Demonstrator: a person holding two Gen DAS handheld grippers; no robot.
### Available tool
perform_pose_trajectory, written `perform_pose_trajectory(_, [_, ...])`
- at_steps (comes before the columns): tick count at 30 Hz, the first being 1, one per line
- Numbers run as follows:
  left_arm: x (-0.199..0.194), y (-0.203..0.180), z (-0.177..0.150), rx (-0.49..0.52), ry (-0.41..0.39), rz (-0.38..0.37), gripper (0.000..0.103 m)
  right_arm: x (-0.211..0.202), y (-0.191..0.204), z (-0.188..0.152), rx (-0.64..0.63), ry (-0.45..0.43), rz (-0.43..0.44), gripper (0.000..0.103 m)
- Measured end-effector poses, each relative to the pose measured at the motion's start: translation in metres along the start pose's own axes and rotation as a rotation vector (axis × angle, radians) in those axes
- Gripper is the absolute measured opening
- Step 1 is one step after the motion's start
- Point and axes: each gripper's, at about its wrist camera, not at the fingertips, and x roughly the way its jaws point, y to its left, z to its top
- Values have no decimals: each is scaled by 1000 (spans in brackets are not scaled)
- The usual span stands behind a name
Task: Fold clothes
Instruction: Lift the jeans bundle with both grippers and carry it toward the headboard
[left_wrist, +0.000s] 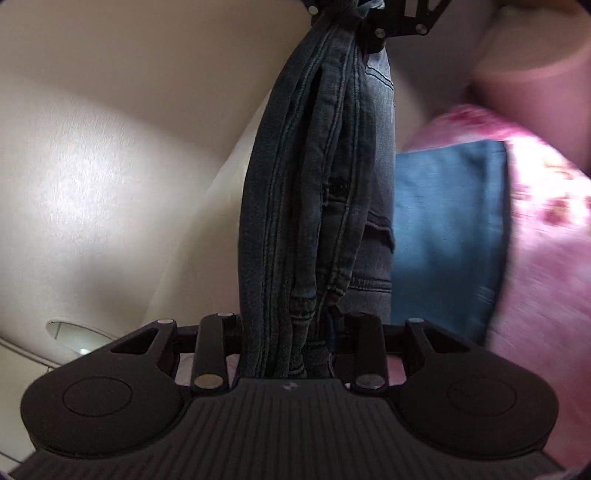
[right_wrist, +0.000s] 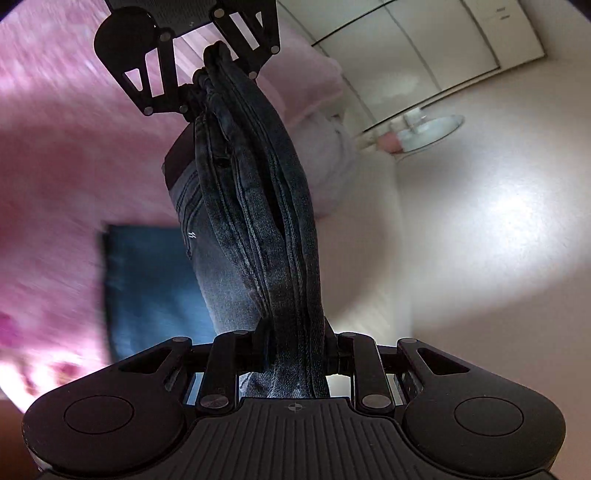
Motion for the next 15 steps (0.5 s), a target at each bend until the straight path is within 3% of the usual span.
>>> perform_pose_trajectory(3, [63, -61, -8, 3, 42, -79, 31, 63, 25, -49, 31, 6, 18, 23])
perform_pose_trajectory(6, [104, -129, -16, 73, 95, -241, 33, 119, 86, -94, 40, 107, 178, 24])
perform_pose_trajectory(7, [103, -144, -19, 90, 93, -255, 33, 129, 101, -103, 56, 137, 234, 24])
perform_pose_trajectory(10, [89, -162, -30, 93, 58, -186, 33, 122, 119, -116, 115, 120, 238, 27])
perform_pose_trajectory(15, [79, -150, -32, 27, 83, -173, 32, 100, 111, -110, 162, 117, 249, 26])
